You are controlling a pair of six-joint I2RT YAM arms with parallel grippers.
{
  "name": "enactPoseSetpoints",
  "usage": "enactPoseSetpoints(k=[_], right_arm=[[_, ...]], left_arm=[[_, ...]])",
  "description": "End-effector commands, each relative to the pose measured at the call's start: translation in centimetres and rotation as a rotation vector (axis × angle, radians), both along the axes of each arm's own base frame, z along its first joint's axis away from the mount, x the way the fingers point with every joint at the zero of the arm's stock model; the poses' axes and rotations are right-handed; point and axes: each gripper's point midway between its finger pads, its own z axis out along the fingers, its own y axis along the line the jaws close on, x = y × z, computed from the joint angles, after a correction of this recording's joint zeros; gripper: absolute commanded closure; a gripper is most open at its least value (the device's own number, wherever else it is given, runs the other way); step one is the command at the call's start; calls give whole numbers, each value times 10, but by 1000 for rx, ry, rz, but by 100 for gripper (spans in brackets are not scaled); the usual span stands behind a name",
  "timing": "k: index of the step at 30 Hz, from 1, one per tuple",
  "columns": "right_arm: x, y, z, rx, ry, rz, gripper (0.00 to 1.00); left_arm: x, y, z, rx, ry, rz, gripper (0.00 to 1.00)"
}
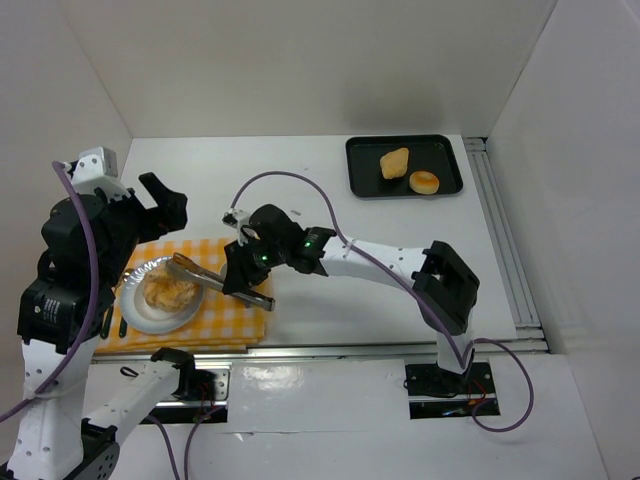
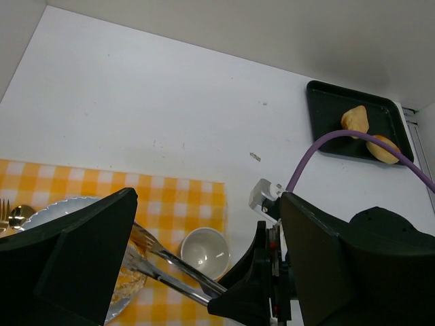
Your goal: Place the bread
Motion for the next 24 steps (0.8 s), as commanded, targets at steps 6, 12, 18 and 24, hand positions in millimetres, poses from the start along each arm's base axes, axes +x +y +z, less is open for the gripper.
enactPoseSetpoints(k=[6, 12, 18, 24], right_arm=[[28, 14, 43, 74, -104, -57, 48], [40, 19, 42, 76, -119, -72, 39], [56, 18, 42, 55, -142, -135, 36], [85, 2, 67, 83, -220, -313, 36]], left_arm=[[-4, -1, 12, -1, -48, -16, 1], [-4, -1, 12, -1, -48, -16, 1], [-1, -4, 12, -3, -48, -25, 1], [2, -8, 12, -9, -56, -43, 1]])
